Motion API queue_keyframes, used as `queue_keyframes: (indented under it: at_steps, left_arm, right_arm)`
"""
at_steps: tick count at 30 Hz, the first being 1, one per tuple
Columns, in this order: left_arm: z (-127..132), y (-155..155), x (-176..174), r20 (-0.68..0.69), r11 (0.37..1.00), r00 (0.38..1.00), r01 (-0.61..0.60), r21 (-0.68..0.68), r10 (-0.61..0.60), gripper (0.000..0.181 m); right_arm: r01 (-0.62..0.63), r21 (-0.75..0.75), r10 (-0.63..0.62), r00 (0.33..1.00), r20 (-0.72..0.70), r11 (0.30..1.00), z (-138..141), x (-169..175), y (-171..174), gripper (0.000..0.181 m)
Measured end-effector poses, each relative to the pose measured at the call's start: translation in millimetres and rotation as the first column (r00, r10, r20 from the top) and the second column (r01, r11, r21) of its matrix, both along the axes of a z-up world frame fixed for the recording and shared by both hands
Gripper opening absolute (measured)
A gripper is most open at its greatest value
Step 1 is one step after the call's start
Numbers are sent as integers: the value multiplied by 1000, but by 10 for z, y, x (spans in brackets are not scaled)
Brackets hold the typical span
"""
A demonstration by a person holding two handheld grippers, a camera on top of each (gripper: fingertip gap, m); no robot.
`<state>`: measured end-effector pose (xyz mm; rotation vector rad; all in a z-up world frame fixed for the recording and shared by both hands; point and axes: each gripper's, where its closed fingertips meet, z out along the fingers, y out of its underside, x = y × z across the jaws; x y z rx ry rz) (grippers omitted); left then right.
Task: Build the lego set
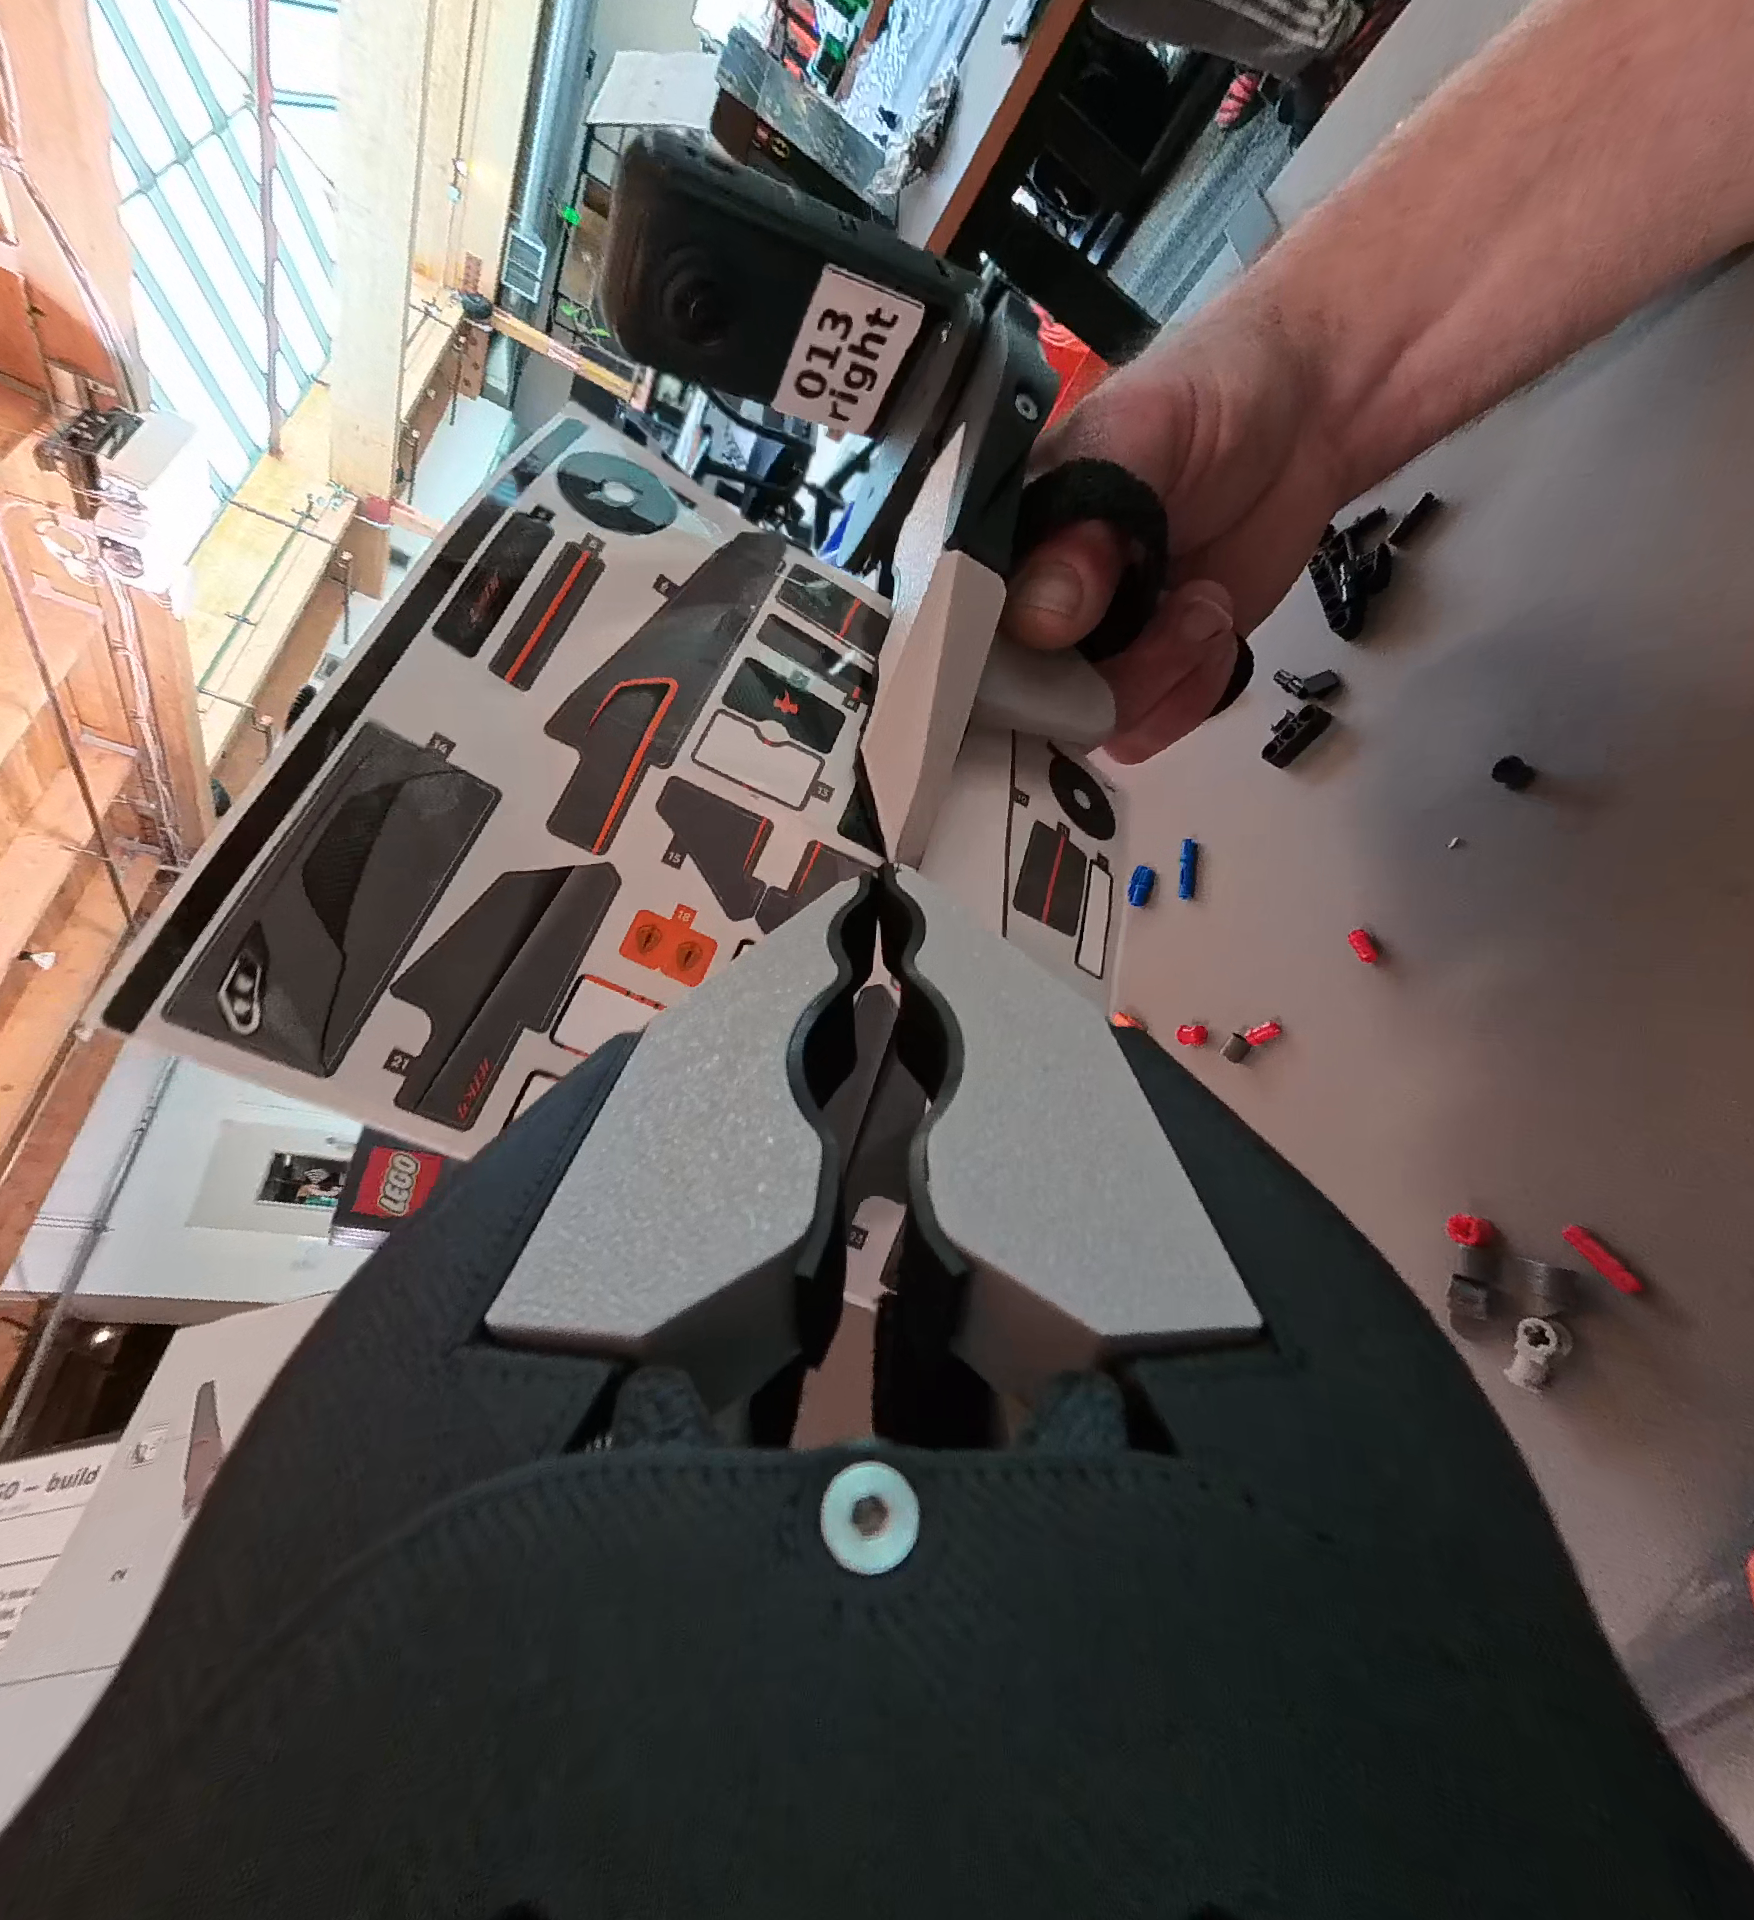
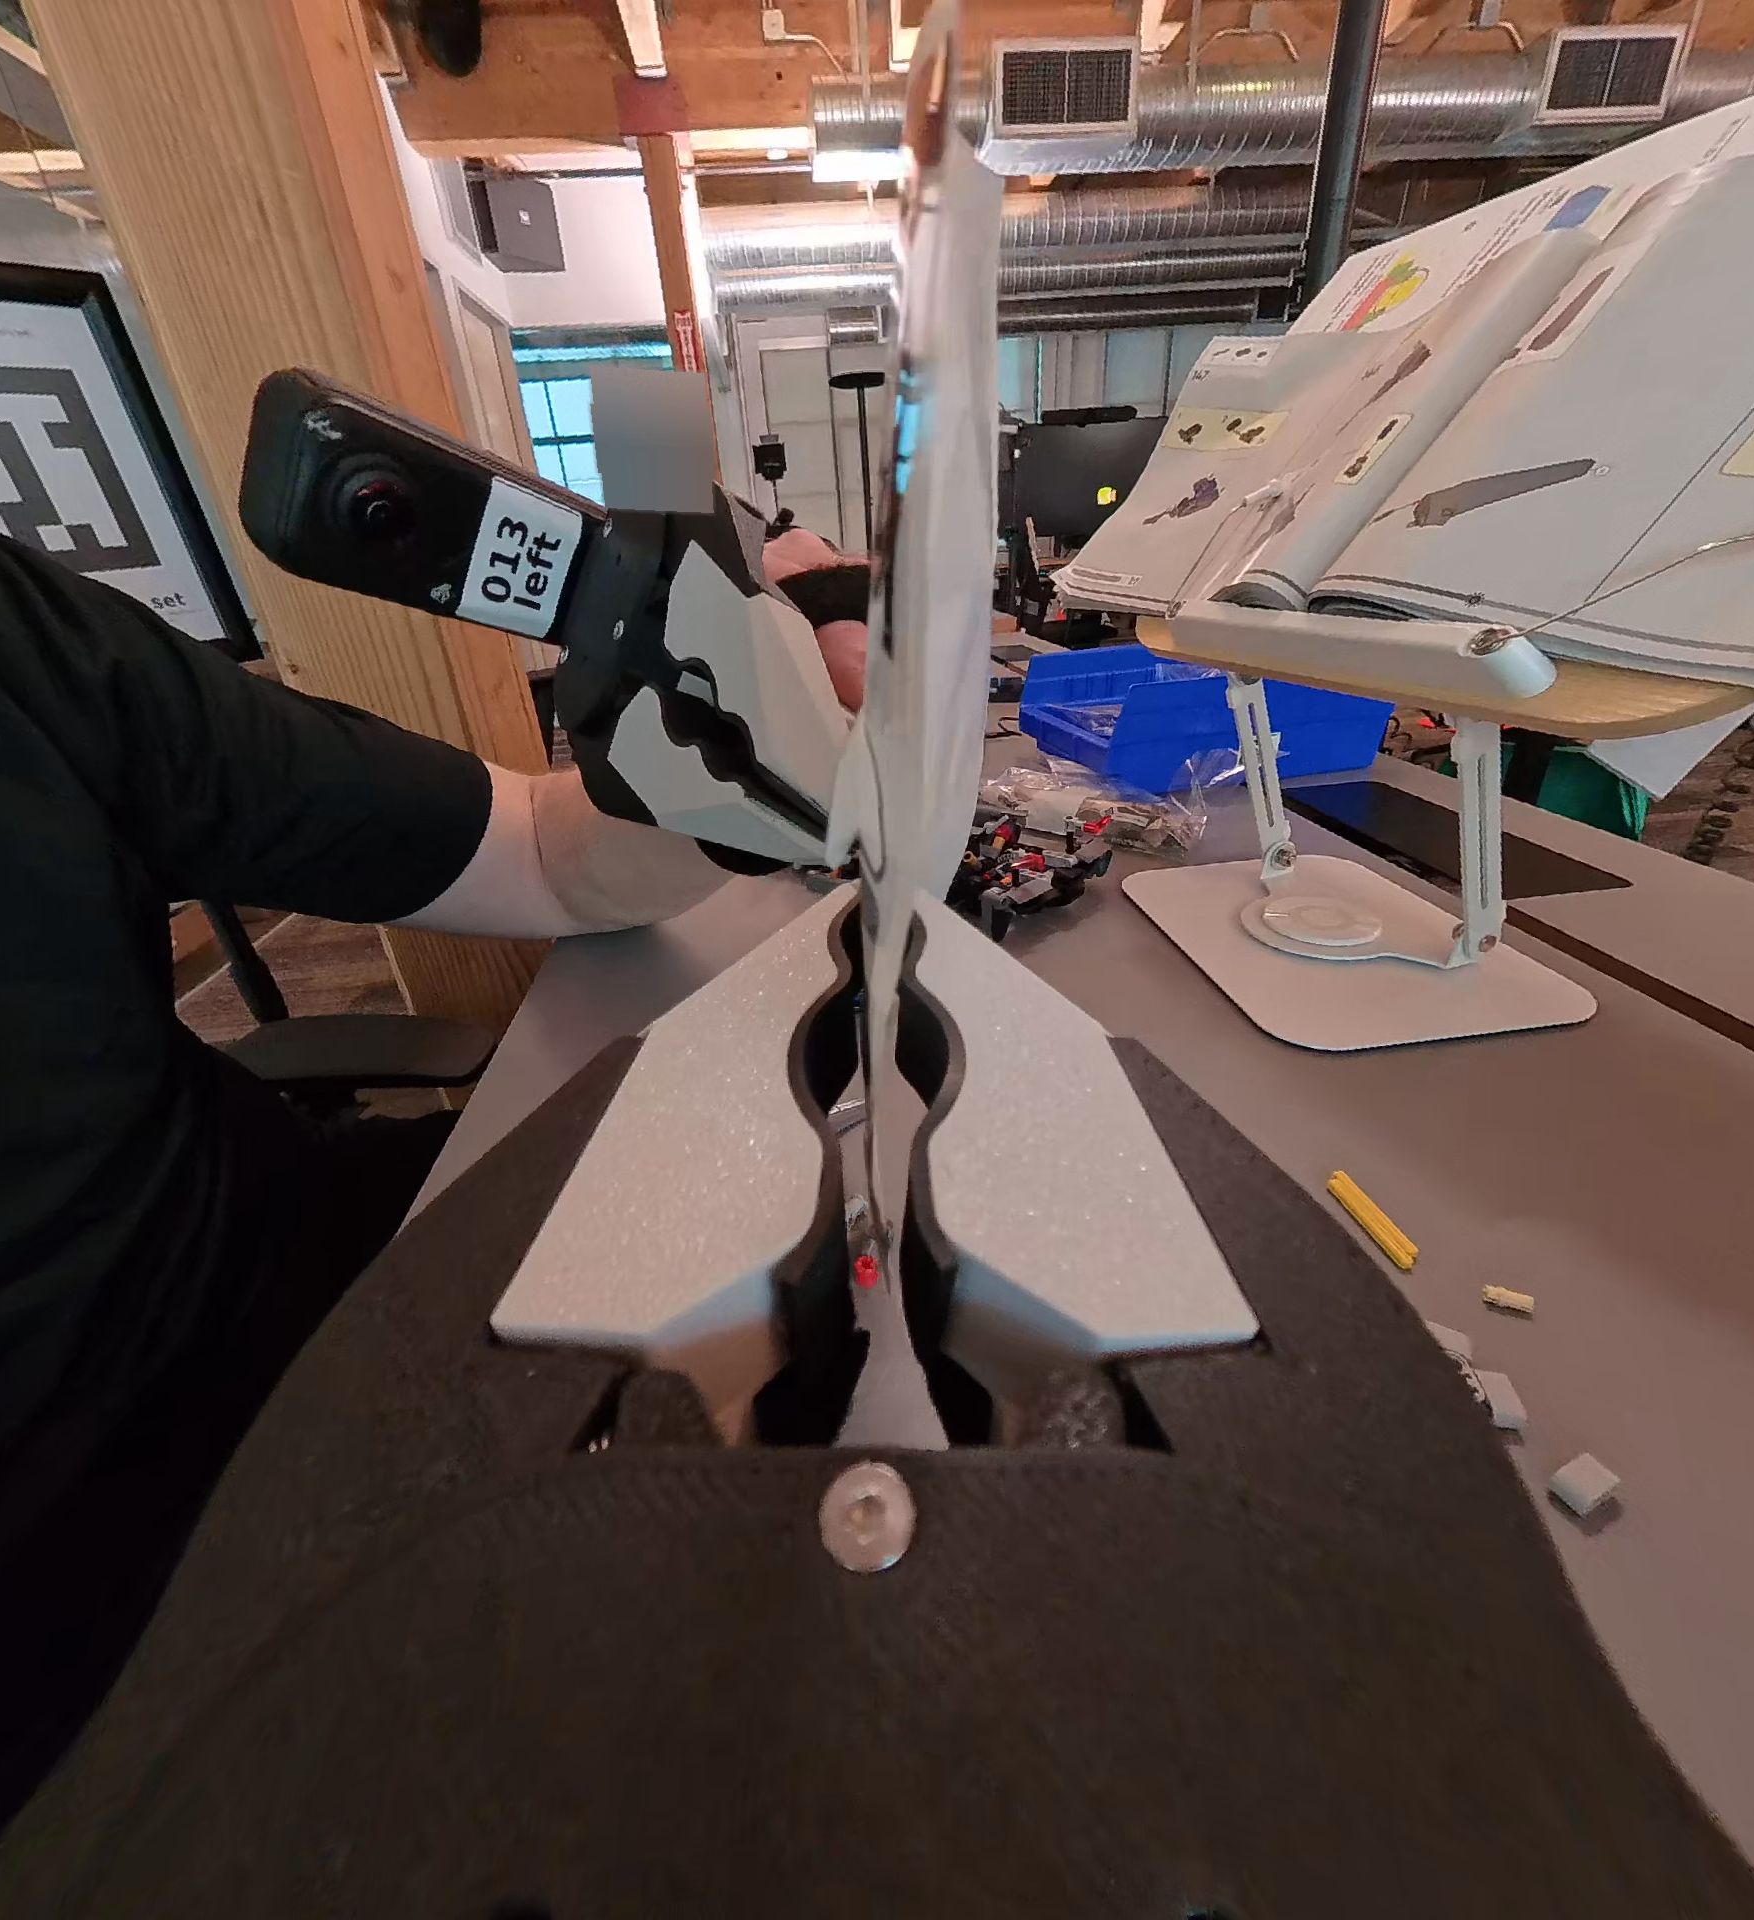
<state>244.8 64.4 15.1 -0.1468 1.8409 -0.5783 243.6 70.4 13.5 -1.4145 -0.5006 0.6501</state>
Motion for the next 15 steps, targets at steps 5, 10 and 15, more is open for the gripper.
queue_keyframes:
  at_steps: [5, 10, 15]
  left_arm:
    - [-51, 7, 32, -3, 1000, 1000, -16, 12, 16, 0]
    - [60, 17, -5, 18, 1000, 1000, -12, -10, 12, 0]
    - [169, 52, -47, 15, 999, 1000, -10, -40, 11, 0]
  right_arm:
    - [2, -5, -2, 1000, 9, 1000, -16, -5, 5, 0]
    - [9, -2, -9, 1000, 3, 1000, -5, 23, 3, 0]
    - [23, -15, -24, 1000, -3, 1000, -27, 63, 24, 0]
